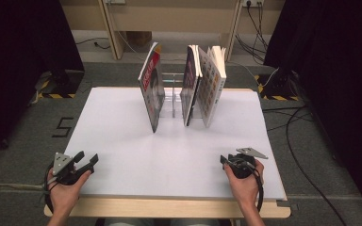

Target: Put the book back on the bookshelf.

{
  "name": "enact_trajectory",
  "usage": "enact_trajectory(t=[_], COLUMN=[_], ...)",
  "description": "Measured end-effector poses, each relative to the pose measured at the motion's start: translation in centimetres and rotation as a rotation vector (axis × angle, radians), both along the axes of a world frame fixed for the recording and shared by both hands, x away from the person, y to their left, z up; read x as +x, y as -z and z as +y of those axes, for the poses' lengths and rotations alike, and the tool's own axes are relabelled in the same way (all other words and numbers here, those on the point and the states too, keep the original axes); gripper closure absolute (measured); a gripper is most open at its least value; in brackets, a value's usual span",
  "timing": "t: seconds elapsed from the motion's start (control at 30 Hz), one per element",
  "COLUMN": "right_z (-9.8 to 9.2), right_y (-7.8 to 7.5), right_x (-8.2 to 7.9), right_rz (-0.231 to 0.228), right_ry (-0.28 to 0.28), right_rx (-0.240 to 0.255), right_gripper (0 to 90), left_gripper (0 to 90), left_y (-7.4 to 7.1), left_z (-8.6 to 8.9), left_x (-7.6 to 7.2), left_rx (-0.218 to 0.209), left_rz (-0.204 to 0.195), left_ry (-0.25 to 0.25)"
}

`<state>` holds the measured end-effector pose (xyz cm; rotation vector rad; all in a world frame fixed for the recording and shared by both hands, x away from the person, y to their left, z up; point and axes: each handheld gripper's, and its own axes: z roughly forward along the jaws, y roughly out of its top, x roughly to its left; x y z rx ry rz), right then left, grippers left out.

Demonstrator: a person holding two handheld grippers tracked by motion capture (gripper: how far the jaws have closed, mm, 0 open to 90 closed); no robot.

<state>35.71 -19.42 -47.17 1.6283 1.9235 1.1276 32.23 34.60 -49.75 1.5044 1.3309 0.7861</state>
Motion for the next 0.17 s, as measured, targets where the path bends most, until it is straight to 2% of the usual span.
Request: enact_trajectory(t=[0.17], right_z=[-0.16], right_y=[-0.1], right_x=[0.04], right_rz=[-0.005], right_ry=[-0.003], right_rx=[0.001], right_gripper=[61.8], left_gripper=[37.5], left_y=[0.12], left_z=[0.02], left_x=[0.0], left_rx=[-0.001], left_rz=[0.003], left_ry=[0.005])
